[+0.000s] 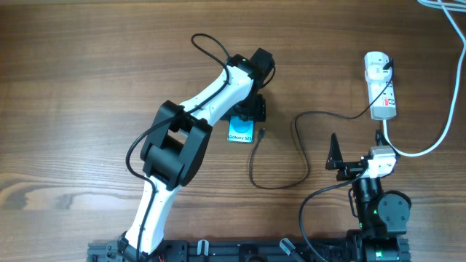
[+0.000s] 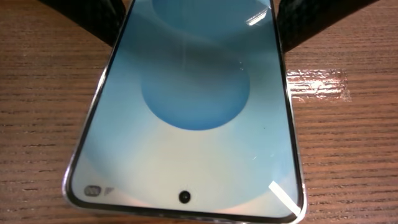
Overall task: Plug charger to phone and switch on socket
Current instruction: 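Lower the left gripper and close it on the phone's bottom edge, then lift the phone upright with the left gripper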
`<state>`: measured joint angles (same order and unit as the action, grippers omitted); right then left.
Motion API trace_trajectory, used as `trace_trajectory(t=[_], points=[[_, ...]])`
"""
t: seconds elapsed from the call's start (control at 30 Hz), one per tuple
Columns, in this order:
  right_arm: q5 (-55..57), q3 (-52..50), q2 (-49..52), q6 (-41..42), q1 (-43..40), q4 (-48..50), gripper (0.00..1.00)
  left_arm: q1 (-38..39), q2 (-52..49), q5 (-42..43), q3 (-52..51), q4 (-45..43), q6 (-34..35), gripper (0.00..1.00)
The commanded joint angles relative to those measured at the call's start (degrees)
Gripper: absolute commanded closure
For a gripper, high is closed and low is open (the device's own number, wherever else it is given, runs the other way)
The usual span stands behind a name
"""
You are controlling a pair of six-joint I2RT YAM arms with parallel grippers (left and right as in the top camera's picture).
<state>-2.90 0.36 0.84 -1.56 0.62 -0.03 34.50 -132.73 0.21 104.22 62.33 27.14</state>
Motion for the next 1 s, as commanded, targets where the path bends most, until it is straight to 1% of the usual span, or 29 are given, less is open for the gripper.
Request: trace_trajectory(t=[0.0,0.33,0.5,0.67,0.77,0.9,0.97], points=[[0.35,-0.07,-0.31,0.22,0.22,0.11,0.01,-0.98,-3.26,-4.66,-1.27,0.24,0.09,0.25],[0.35,-0.07,-0.31,0.22,0.22,0.11,0.00,-1.64,-2.60,-4.59,-0.98,0.46,0.11,0.26],[0.35,-0.07,-0.31,0.22,0.22,0.11,0.00,-2.47,-1.18,-4.57,2.38,4.76,0.13,0.27],[0.35,-0.07,-0.31,0.22,0.22,0.11,0.00,-3.15,2.78,-3.06,2.64,6.88,0.13,0.26],[0.35,-0.07,-0.31,0.22,0.22,0.11,0.00,-4.22,5.73,3.26,2.64,8.37,0.11,0.25],[0.35,-0.07,-0.31,0.22,0.22,0.11,0.00,-7.21,10.05,19.30,2.64,11.17,0.09,0.26],[0.35,-0.07,-0.31,0.22,0.22,0.11,0.00,-8.79,11.72,28.98,2.64,11.91,-2.64,0.27]])
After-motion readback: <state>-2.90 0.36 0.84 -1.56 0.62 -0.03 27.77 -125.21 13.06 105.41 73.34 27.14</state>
